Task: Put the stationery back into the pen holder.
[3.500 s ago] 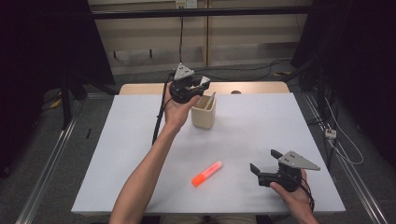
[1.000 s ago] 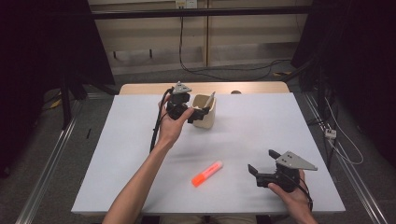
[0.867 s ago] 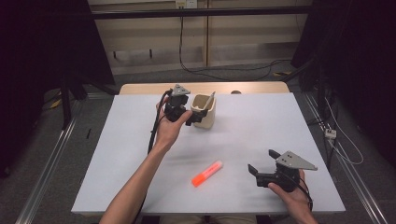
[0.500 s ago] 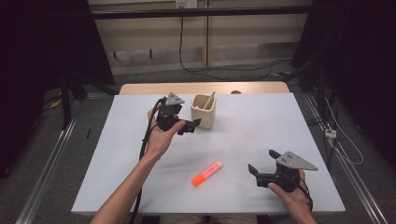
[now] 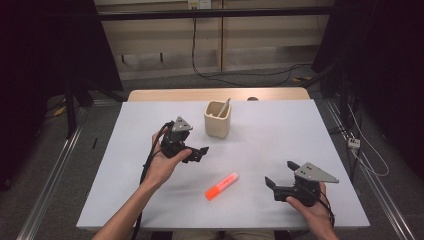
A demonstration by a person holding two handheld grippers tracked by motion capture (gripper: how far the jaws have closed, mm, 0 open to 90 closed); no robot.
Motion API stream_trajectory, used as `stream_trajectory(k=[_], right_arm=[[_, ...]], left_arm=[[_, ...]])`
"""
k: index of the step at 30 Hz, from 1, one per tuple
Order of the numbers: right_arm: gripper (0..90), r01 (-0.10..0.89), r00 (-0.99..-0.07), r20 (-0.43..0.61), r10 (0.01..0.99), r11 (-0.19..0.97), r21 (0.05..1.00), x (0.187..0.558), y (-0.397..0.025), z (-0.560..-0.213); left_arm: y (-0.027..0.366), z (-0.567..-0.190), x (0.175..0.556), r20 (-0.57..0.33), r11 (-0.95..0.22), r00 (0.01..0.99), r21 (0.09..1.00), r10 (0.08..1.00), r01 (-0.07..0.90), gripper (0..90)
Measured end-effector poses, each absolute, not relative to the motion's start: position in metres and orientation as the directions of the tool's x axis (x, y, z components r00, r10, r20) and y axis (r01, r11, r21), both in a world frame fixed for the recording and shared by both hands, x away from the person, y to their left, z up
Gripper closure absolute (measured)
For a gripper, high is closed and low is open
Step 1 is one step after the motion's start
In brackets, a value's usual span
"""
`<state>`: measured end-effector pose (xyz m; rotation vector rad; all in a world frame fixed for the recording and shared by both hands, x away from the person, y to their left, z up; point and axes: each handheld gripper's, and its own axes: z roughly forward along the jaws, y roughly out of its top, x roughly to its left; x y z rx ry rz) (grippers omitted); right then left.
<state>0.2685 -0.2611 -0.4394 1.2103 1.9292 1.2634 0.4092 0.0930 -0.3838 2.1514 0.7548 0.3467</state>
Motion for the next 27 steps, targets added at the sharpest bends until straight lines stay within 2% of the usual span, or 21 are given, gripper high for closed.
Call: stream_trajectory(k=[5,8,16,17,18,19,21,23,27], right_arm=[[5.6,0.392,-0.458,0.044,0.888,0.158,0.906,0.268,-0.261,-0.439],[5.6,0.393,-0.462,0.041,0.886,0.163,0.905,0.268,-0.261,-0.44],[5.5,0.394,-0.463,0.041,0.885,0.164,0.904,0.269,-0.26,-0.44],[5.5,0.394,-0.463,0.042,0.885,0.163,0.904,0.269,-0.26,-0.44],[5.5,0.395,-0.463,0.043,0.885,0.162,0.904,0.269,-0.26,-0.44],[5.5,0.395,-0.463,0.043,0.885,0.163,0.904,0.269,-0.26,-0.44],[5.5,0.395,-0.463,0.044,0.885,0.162,0.904,0.269,-0.259,-0.44],[5.5,0.394,-0.464,0.044,0.885,0.162,0.905,0.269,-0.26,-0.44],[5.5,0.397,-0.464,0.046,0.885,0.161,0.904,0.27,-0.26,-0.441]], left_arm=[[0.097,-0.389,0.398,0.012,-0.508,0.777,0.763,0.629,0.4,6.6],[0.098,-0.396,0.389,0.035,-0.554,0.801,0.74,0.597,0.381,11.8],[0.098,-0.406,0.367,0.021,-0.573,0.816,0.723,0.577,0.386,10.6],[0.098,-0.406,0.363,0.017,-0.582,0.827,0.719,0.561,0.38,13.4],[0.098,-0.406,0.358,0.019,-0.583,0.832,0.722,0.554,0.372,21.6],[0.098,-0.406,0.355,0.014,-0.582,0.835,0.724,0.55,0.371,25.3],[0.096,-0.407,0.348,0.0,-0.576,0.843,0.73,0.538,0.368,25.6],[0.093,-0.409,0.343,-0.028,-0.571,0.85,0.729,0.525,0.377,34.5],[0.084,-0.412,0.332,-0.055,-0.588,0.866,0.713,0.496,0.382,41.6]])
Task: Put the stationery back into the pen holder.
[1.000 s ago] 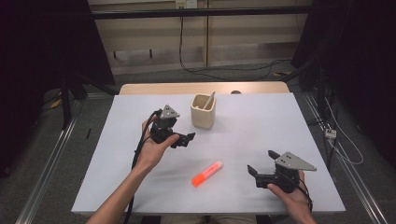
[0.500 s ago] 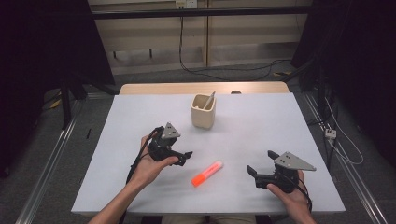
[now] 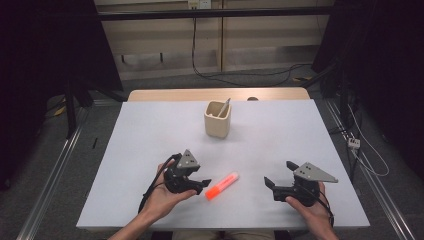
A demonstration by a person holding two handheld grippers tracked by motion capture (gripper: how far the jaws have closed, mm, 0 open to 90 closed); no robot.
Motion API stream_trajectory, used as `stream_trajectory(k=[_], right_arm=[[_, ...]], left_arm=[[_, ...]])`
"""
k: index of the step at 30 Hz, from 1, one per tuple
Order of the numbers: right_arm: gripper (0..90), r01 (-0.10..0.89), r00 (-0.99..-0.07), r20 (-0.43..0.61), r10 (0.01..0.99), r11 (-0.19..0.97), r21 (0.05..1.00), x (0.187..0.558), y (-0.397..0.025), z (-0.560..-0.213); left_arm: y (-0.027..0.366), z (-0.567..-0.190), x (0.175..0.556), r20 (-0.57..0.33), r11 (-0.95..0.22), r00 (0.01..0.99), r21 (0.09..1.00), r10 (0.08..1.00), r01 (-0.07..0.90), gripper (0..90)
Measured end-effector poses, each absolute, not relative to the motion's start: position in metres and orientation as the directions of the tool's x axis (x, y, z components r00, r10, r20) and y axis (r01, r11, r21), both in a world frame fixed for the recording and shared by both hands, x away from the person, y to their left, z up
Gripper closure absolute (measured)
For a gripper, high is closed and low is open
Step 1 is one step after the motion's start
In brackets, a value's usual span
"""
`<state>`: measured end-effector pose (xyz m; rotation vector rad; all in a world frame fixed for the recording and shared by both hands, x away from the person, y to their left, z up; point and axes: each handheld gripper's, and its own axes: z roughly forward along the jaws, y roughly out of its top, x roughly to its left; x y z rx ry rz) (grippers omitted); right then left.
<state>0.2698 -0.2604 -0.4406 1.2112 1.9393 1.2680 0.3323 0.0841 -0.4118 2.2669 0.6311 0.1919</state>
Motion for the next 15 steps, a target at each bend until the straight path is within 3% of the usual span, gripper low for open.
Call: stream_trajectory(k=[5,9,12,15], right_arm=[[5.4,0.399,-0.461,0.047,0.886,0.159,0.903,0.27,-0.26,-0.441],[5.4,0.398,-0.46,0.045,0.887,0.161,0.903,0.27,-0.26,-0.441],[5.5,0.395,-0.463,0.041,0.885,0.166,0.903,0.27,-0.259,-0.441],[5.5,0.395,-0.463,0.041,0.885,0.165,0.904,0.27,-0.26,-0.441]], left_arm=[[0.079,-0.416,0.324,-0.109,-0.586,0.879,0.707,0.465,0.397,57.5],[0.071,-0.42,0.315,-0.127,-0.616,0.905,0.693,0.406,0.374,79.2],[0.067,-0.419,0.312,-0.122,-0.636,0.922,0.69,0.367,0.345,89.2],[0.061,-0.424,0.308,-0.119,-0.672,0.93,0.66,0.348,0.336,90.0]])
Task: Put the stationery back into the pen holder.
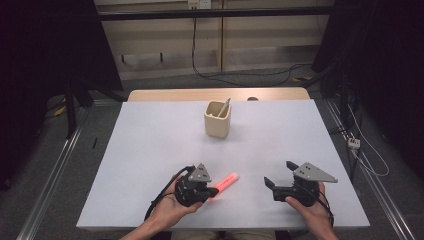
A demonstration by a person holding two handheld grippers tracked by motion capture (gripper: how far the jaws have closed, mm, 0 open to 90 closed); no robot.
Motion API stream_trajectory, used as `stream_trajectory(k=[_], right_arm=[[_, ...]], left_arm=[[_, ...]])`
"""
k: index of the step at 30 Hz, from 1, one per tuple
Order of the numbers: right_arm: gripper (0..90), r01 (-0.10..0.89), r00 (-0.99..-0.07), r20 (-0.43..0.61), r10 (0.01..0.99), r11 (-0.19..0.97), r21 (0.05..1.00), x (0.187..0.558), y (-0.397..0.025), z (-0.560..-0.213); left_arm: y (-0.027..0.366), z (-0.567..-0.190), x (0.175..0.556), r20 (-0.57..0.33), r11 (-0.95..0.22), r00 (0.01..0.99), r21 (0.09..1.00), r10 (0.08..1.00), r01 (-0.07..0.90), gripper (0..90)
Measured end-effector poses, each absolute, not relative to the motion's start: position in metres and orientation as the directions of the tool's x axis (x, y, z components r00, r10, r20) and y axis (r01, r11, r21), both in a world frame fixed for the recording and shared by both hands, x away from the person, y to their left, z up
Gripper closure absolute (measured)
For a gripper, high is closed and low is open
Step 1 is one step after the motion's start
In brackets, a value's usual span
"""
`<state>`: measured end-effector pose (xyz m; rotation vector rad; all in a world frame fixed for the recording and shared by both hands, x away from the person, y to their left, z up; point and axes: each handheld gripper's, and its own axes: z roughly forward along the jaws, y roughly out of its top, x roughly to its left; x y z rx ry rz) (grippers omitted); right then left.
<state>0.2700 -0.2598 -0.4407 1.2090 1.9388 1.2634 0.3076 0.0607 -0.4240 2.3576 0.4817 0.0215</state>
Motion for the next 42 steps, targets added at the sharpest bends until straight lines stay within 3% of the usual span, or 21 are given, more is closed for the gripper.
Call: stream_trajectory(k=[18,42], right_arm=[[5.5,0.395,-0.463,0.039,0.885,0.167,0.903,0.27,-0.26,-0.441],[5.5,0.393,-0.465,0.038,0.885,0.168,0.904,0.27,-0.26,-0.441]], left_arm=[[0.056,-0.442,0.317,-0.173,-0.688,0.908,0.603,0.382,0.404,90.0],[0.069,-0.442,0.332,-0.094,-0.664,0.883,0.624,0.46,0.412,90.0]])
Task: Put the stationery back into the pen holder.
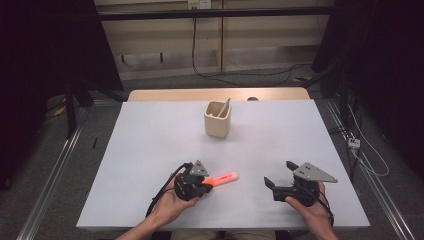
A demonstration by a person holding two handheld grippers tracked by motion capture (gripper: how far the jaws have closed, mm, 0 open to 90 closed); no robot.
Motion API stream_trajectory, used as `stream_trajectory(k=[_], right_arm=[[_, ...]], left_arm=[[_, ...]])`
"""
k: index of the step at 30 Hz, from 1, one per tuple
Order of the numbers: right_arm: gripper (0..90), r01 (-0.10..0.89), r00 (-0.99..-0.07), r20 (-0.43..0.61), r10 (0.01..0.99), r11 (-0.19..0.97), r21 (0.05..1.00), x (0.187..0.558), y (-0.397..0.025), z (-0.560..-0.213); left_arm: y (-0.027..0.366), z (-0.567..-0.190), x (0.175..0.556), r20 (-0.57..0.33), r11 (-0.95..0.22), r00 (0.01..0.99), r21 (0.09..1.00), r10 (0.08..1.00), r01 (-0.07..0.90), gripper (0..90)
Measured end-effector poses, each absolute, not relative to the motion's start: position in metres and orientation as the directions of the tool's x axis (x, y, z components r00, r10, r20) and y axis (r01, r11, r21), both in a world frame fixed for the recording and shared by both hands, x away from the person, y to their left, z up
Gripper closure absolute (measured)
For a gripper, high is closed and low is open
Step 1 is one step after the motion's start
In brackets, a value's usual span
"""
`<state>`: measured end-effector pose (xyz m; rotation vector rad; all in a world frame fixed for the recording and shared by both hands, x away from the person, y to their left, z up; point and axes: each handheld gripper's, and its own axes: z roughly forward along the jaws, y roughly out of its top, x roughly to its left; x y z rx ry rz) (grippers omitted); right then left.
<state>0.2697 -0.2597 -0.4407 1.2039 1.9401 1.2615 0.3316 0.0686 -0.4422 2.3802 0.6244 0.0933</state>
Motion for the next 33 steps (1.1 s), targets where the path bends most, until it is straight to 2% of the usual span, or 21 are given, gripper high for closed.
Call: stream_trajectory(k=[7,10,15,19,23,31,33], right_arm=[[5.5,0.393,-0.465,0.037,0.884,0.168,0.904,0.27,-0.26,-0.441],[5.5,0.394,-0.464,0.039,0.885,0.167,0.904,0.27,-0.261,-0.441],[5.6,0.391,-0.463,0.037,0.886,0.166,0.905,0.269,-0.26,-0.44],[5.6,0.393,-0.461,0.038,0.886,0.166,0.905,0.27,-0.261,-0.44],[5.6,0.393,-0.463,0.037,0.886,0.168,0.904,0.27,-0.26,-0.441],[5.5,0.392,-0.466,0.033,0.884,0.173,0.904,0.271,-0.26,-0.441],[5.5,0.39,-0.464,0.034,0.885,0.17,0.905,0.272,-0.261,-0.441]], left_arm=[[0.07,-0.44,0.33,-0.142,-0.644,0.896,0.649,0.42,0.405,89.2],[0.075,-0.435,0.328,-0.142,-0.616,0.894,0.678,0.424,0.4,82.2],[0.086,-0.427,0.334,-0.149,-0.545,0.873,0.729,0.464,0.414,59.0],[0.092,-0.424,0.341,-0.15,-0.512,0.848,0.74,0.508,0.437,31.9],[0.093,-0.424,0.349,-0.183,-0.529,0.831,0.695,0.525,0.487,6.1],[0.084,-0.421,0.357,-0.143,-0.604,0.871,0.667,0.47,0.436,9.1],[0.077,-0.419,0.359,-0.107,-0.626,0.881,0.664,0.462,0.409,9.1]])
